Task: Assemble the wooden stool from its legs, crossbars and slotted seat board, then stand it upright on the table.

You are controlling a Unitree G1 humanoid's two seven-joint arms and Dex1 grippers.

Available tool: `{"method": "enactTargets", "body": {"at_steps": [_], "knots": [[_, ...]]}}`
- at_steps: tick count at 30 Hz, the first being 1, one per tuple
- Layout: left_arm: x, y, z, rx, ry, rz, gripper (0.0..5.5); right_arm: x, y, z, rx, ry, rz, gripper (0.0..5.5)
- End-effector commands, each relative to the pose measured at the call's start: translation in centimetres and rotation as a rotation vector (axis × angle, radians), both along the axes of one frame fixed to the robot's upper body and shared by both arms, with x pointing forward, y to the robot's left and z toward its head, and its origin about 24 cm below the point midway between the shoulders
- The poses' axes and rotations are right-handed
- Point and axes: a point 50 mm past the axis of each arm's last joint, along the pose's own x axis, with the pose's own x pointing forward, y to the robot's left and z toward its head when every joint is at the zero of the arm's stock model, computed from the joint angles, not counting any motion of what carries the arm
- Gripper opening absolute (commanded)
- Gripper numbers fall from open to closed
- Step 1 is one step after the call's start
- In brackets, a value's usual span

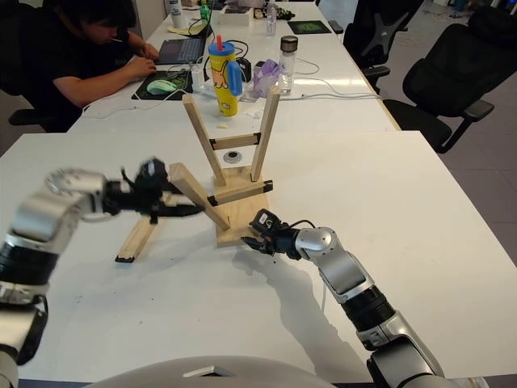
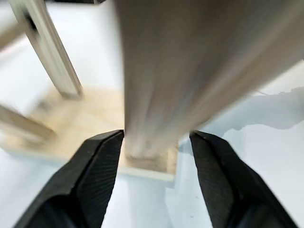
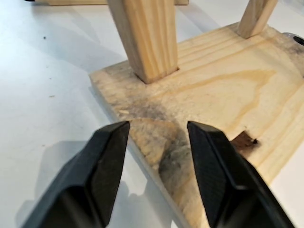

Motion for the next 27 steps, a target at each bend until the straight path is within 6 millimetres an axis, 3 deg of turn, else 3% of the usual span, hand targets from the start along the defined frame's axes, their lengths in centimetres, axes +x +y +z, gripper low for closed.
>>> {"method": "enactTargets", "body": {"at_steps": [1, 6, 10, 16, 18, 22, 27], "knots": [[0.9, 1.8, 1.6, 0.012, -0.066, 0.106, 3.26, -2.2, -1.5, -4.3, -0.136, 0.185, -0.055, 2.23], [-1.0, 6.8, -0.3, 0.155, -0.002, 0.255, 3.99, -1.9, -1.4, -4.0, -0.114, 0.141, -0.086, 2.23], [-3.2, 10.0, -2.8, 0.255, -0.011, 0.448, 4.56, -1.3, -1.2, -1.4, 0.030, -0.027, -0.144, 2.23], [-4.4, 6.7, -3.5, 0.142, -0.077, 0.872, 5.39, -2.9, -3.0, 1.1, 0.153, -0.131, -0.221, 2.23], [-5.3, 6.3, -4.2, 0.150, -0.035, 0.984, 5.39, -3.3, -3.9, 1.4, 0.169, -0.131, -0.253, 2.23], [-7.2, 6.1, -5.9, 0.230, 0.062, 1.089, 5.39, -3.3, -5.8, 2.0, 0.191, -0.118, -0.311, 2.23], [-7.3, 7.0, -6.4, 0.264, 0.081, 1.135, 5.39, -3.0, -6.7, 0.9, 0.158, -0.070, -0.325, 2.23]]}}
